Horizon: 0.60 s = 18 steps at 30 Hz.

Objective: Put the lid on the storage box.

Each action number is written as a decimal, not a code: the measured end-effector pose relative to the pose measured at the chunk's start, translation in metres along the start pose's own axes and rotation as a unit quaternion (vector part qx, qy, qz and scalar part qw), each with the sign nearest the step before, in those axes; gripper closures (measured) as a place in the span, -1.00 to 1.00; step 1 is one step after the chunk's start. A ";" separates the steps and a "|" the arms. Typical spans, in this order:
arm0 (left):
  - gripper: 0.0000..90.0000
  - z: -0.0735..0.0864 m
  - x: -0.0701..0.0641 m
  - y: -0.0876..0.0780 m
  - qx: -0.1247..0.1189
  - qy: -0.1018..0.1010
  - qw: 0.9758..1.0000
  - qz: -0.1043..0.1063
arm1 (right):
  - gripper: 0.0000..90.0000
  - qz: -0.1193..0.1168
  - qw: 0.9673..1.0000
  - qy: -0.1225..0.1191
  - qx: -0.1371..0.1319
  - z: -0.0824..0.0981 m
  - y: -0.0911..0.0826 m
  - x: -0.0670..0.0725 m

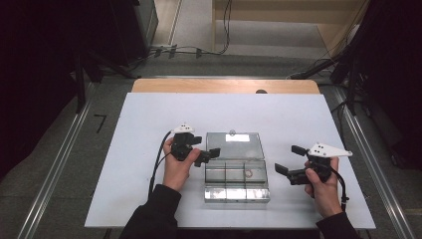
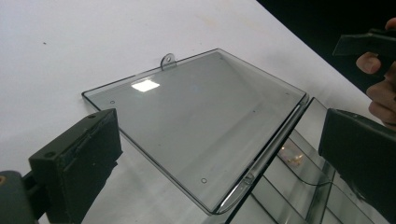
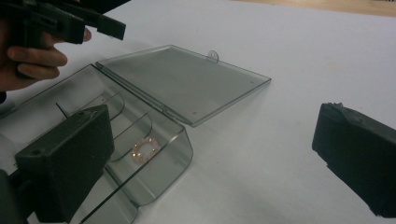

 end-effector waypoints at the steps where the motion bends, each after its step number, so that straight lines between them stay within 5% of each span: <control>1: -1.00 0.000 0.000 0.001 0.002 -0.002 1.000 0.005 | -1.00 -0.002 1.000 0.001 0.000 -0.001 0.001 -0.001; 18: -1.00 0.004 0.007 0.009 0.012 -0.020 1.000 0.000 | -1.00 -0.025 1.000 -0.007 0.009 -0.021 0.026 -0.009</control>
Point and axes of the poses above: each handheld gripper's, and its own axes: y roughly forward along the jaws, z roughly out of its underside, x roughly to its left, the point moved 3 cm from there along y, roughly forward along the jaws, and after that the axes turned 8 degrees about -y, right-handed, at the moved point
